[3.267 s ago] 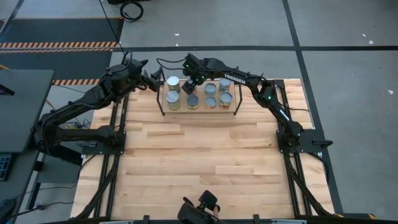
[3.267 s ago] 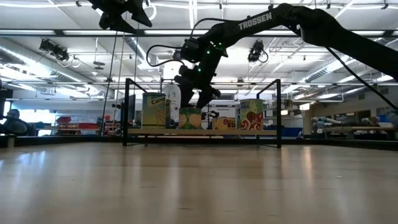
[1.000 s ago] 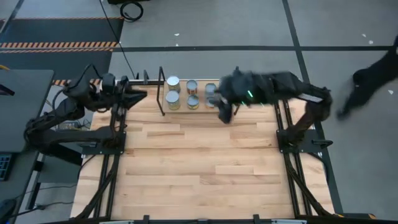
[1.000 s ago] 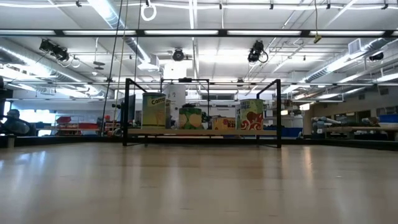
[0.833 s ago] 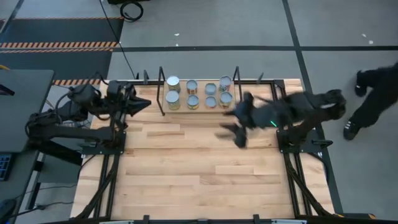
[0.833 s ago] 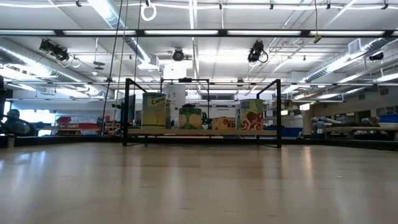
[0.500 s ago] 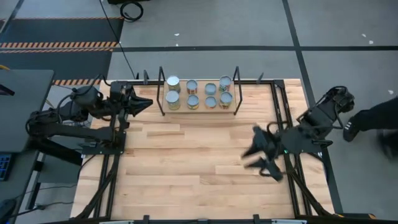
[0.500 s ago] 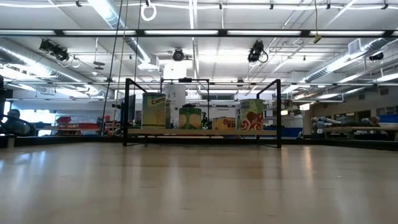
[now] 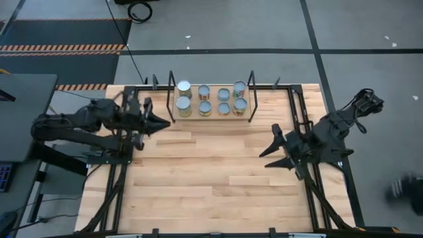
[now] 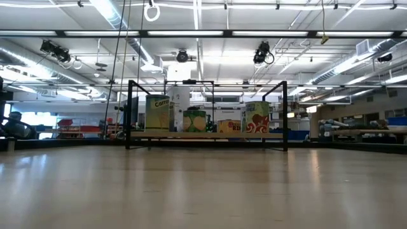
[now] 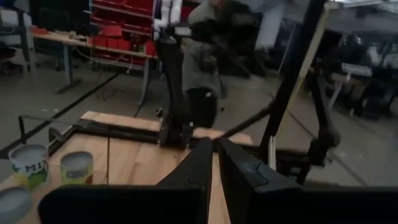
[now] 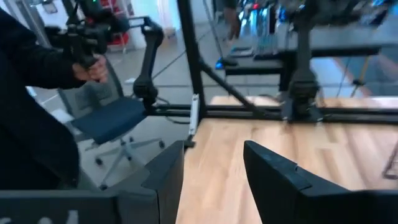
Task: Pick and place cans onto a shelf
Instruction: Return to Home Position
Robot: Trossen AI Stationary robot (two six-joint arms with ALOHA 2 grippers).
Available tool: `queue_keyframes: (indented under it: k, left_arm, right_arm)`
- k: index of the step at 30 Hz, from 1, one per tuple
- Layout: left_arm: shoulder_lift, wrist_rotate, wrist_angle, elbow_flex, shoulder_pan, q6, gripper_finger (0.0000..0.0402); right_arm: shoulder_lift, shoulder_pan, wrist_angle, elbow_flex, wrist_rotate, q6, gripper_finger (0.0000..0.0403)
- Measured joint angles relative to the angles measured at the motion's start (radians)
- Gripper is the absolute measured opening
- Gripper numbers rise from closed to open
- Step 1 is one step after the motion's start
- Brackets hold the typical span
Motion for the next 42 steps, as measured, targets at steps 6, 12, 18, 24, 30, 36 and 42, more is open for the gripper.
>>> queue_keyframes:
  k: [6, 12, 18, 24, 30, 36, 42]
  left_arm:
    - [-0.028, -0.007, 0.223, -0.245, 0.011, 0.053, 0.0036]
    - [-0.029, -0.006, 0.45, -0.451, 0.013, 0.162, 0.0036]
    - [-0.028, -0.03, 0.477, -0.533, 0.013, 0.216, 0.0036]
    - [-0.042, 0.001, 0.718, -0.672, 0.013, 0.235, 0.0036]
    - [-0.044, -0.026, 0.839, -0.82, 0.014, 0.153, 0.0036]
    - [-0.044, -0.032, 0.956, -0.88, 0.015, 0.165, 0.0036]
    - [-0.037, -0.039, 0.945, -0.881, 0.015, 0.172, 0.0036]
  right_arm:
    - [-0.168, -0.044, 0.152, -0.197, 0.002, -0.028, 0.0174]
    - [-0.296, -0.068, 0.126, -0.271, 0.004, -0.015, 0.0174]
    - [-0.404, -0.109, 0.147, -0.345, 0.019, -0.052, 0.0174]
    - [-0.541, -0.152, 0.228, -0.435, 0.01, -0.139, 0.0174]
    - [-0.666, -0.155, 0.283, -0.524, -0.009, -0.173, 0.0174]
    - [-0.873, -0.155, 0.372, -0.679, -0.053, -0.183, 0.0174]
    - [-0.922, -0.157, 0.504, -0.817, -0.093, -0.196, 0.0174]
